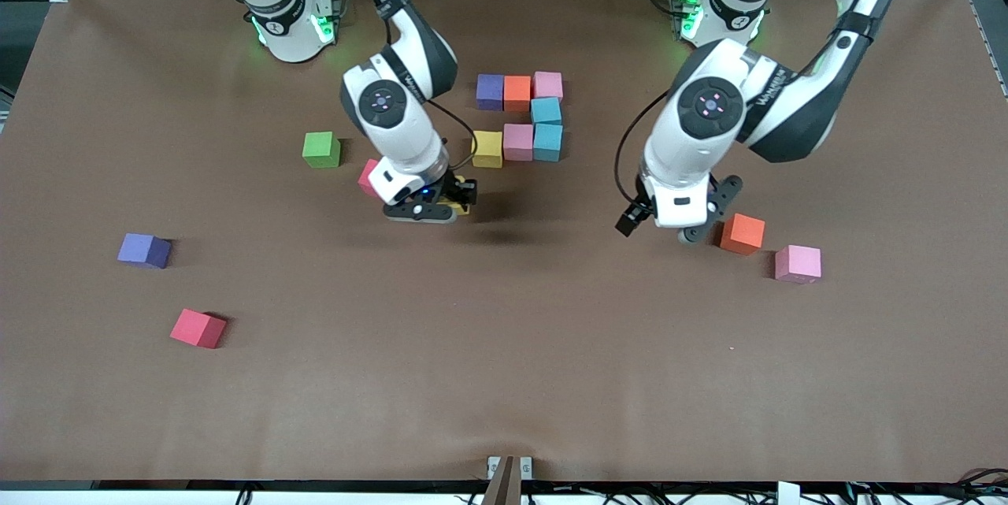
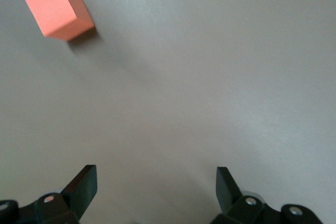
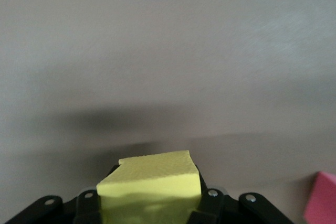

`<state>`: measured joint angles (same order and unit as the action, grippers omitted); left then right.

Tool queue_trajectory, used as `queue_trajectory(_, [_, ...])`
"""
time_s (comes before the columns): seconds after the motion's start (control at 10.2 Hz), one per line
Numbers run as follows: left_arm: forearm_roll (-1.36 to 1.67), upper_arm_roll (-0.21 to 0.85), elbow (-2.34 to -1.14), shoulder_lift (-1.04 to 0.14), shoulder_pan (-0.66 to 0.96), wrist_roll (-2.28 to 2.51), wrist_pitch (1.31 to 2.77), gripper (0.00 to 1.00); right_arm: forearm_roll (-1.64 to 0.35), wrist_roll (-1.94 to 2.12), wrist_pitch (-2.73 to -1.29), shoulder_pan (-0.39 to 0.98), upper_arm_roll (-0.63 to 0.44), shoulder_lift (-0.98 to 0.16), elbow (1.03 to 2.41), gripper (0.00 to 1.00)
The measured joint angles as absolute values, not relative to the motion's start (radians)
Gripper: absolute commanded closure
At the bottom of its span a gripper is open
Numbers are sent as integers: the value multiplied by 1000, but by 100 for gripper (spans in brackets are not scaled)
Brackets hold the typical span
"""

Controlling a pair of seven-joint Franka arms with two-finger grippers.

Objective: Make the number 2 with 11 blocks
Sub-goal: 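Set yellow below the figure with the right gripper while the left reaches orange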

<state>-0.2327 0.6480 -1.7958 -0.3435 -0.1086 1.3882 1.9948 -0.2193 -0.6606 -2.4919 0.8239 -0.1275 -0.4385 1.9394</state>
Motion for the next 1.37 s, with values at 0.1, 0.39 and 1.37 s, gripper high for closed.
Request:
queue_trajectory(0.1, [-233, 647, -1797, -344, -142, 1308, 1988, 0, -219, -671, -2495, 861, -148, -462, 1925, 44])
queue_trajectory(0.39, [-233, 646, -1806, -345, -226, 1134, 1982, 0, -219, -698, -2505, 941, -184, -531, 1907, 44])
queue_trajectory(1.37, [-300, 646, -1814, -406, -302, 922, 1987, 0, -219, -835, -2553, 1048, -199, -590, 1911, 44])
